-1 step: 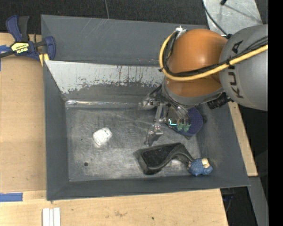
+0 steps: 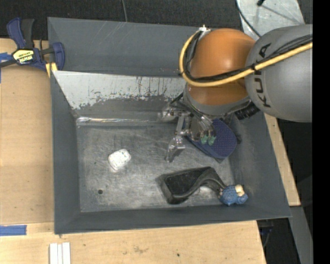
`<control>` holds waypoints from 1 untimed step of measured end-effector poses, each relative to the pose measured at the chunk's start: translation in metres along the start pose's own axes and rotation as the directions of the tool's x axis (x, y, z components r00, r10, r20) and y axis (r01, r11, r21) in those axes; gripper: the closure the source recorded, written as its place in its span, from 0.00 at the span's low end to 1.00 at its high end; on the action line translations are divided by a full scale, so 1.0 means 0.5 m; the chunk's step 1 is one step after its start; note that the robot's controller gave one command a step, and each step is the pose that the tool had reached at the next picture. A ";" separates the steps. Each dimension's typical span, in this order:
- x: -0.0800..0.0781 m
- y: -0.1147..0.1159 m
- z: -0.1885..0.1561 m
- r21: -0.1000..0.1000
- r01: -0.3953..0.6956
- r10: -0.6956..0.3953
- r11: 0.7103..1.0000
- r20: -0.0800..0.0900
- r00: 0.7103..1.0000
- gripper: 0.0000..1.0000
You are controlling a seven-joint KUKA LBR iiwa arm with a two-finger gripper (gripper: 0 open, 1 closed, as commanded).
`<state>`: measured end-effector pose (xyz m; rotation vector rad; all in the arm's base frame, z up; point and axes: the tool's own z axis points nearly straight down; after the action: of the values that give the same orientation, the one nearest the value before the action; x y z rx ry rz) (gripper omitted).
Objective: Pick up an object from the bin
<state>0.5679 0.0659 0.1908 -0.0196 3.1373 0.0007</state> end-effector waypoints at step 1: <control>0.177 -0.094 0.130 0.002 0.066 -0.066 0.998 -0.015 0.998 0.00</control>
Offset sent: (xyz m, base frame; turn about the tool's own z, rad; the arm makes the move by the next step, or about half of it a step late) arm -0.0838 -0.0449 -0.0619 -0.0698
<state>0.4801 0.0178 0.1255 -0.1243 3.1498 -0.0034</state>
